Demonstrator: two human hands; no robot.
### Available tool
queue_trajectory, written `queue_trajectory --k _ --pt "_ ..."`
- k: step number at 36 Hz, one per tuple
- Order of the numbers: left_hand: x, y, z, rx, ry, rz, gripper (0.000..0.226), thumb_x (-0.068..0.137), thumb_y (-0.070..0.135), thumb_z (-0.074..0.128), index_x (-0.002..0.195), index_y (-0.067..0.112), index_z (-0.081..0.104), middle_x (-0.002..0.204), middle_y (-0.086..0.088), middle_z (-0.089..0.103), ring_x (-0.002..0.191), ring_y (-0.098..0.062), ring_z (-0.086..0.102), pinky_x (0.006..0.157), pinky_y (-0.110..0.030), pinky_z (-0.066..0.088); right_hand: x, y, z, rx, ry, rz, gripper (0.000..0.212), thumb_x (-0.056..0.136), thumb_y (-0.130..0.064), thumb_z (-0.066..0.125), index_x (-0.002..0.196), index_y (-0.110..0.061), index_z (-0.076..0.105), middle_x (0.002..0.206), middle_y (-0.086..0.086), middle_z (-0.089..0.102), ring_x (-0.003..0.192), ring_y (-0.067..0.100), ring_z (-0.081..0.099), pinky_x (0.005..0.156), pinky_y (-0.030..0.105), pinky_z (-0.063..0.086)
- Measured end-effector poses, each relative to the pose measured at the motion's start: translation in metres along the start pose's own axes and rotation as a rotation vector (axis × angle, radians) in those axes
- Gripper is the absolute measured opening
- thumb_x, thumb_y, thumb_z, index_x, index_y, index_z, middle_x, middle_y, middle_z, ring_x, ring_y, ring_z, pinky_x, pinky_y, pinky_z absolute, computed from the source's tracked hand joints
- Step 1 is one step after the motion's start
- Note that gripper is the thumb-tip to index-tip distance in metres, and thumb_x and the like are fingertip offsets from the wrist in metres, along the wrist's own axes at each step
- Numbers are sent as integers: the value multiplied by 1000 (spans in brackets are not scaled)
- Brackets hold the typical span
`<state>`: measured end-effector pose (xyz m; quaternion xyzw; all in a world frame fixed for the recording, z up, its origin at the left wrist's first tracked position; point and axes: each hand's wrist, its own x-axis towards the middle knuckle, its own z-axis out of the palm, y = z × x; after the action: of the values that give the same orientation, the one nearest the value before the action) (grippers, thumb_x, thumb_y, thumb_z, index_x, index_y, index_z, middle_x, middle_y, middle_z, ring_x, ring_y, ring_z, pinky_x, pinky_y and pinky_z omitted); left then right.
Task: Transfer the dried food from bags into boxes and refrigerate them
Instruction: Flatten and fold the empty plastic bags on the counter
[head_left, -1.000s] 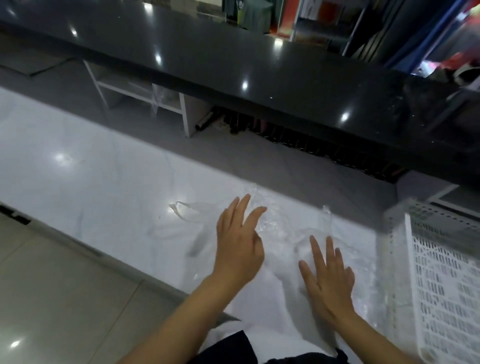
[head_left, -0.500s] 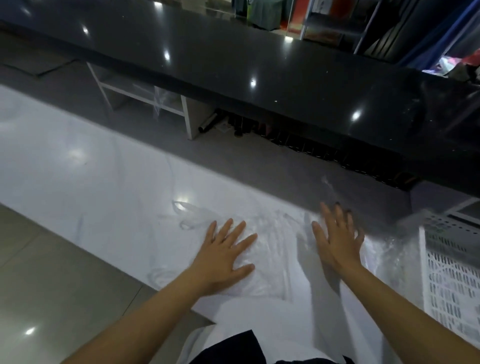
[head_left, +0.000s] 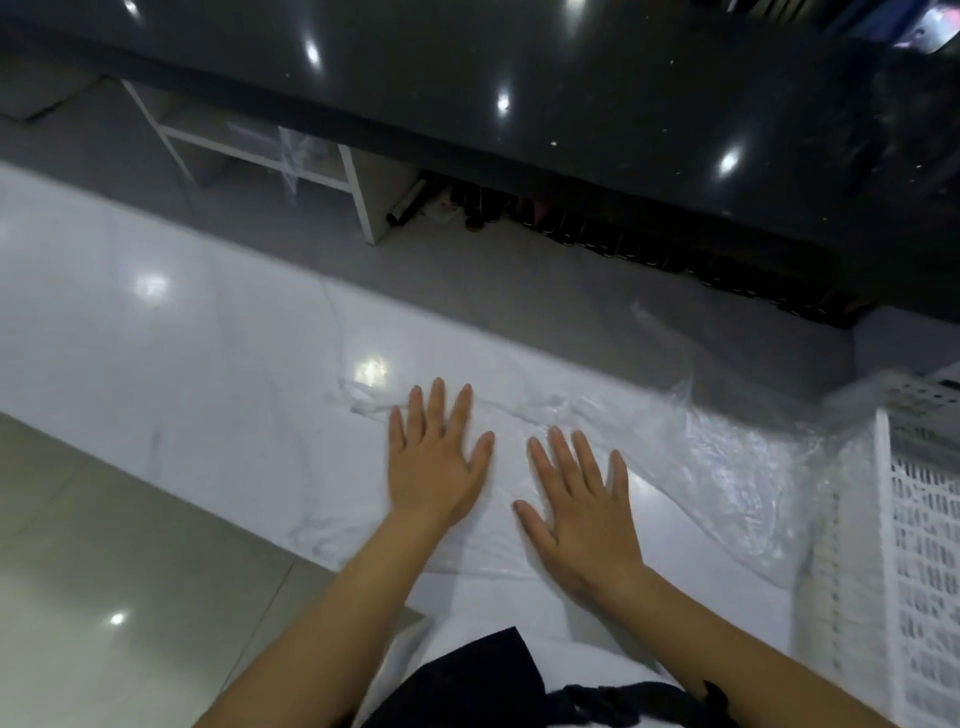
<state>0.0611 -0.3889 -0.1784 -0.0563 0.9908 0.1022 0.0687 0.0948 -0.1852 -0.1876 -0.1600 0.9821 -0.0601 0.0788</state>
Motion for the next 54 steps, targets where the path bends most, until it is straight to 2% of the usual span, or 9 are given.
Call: queue_trajectory --k 12,16,22,31,35,39,44,49,54 --pt "0 -50 -24 -76 60 -190 67 102 56 16 160 27 2 169 -3 -7 154 -28 -12 123 -52 -7 -3 -1 -3 19 -25 -1 68 100 -67 10 157 -37 -11 167 -2 -15 152 18 -20 121 59 -5" --pt "-23 -11 -31 -110 194 -24 63 102 53 14 160 32 0 168 3 -11 154 -24 -12 122 -47 -11 7 -8 -14 78 9 -23 63 99 -63 7 158 -41 -1 166 -6 -15 152 19 -22 119 54 -14" --pt "-61 -2 1 -10 -14 15 66 102 57 12 158 30 -11 166 1 -16 153 -24 -17 123 -50 -9 49 -14 -19 60 -87 -40 66 97 -60 2 157 -35 -12 166 -7 -18 150 14 -25 120 49 -17" --pt "-67 -35 -2 8 -12 -31 73 95 69 3 157 35 -13 166 4 -15 152 -19 -19 123 -48 -10 50 -11 -17 41 -85 -54 69 95 -67 0 156 -38 -15 164 -9 -22 149 15 -28 119 52 -17" --pt "-64 -28 -17 -229 21 -43 68 101 56 34 159 27 16 169 -1 3 155 -25 -8 123 -47 -8 33 -7 -35 219 -54 -112 63 100 -62 16 158 -40 2 166 -13 -11 152 10 -16 122 47 -11" --pt "-52 -7 -37 -396 244 80 53 94 25 66 144 18 50 156 -9 39 149 -35 24 121 -49 15 -11 17 -54 475 185 -20 58 100 -58 32 154 -42 23 166 -15 10 152 2 0 123 39 0" --pt "-13 43 -44 -447 95 290 51 95 30 64 143 25 50 158 -2 36 149 -28 23 121 -39 15 -68 59 -61 521 230 356 65 95 -60 32 155 -36 26 166 -13 9 152 4 -6 124 43 0" --pt "39 93 -35 -306 -37 373 58 94 39 63 146 35 40 162 -1 28 150 -27 17 122 -41 11 -98 71 -66 541 207 481 63 98 -59 36 156 -35 26 166 -13 5 152 5 -6 122 42 3" --pt "85 118 -44 -241 -108 462 34 86 28 69 120 28 69 142 0 53 138 -26 39 111 -35 26 -110 60 -77 594 151 483 69 88 -64 34 153 -47 16 162 -25 -8 150 0 -10 121 40 3"
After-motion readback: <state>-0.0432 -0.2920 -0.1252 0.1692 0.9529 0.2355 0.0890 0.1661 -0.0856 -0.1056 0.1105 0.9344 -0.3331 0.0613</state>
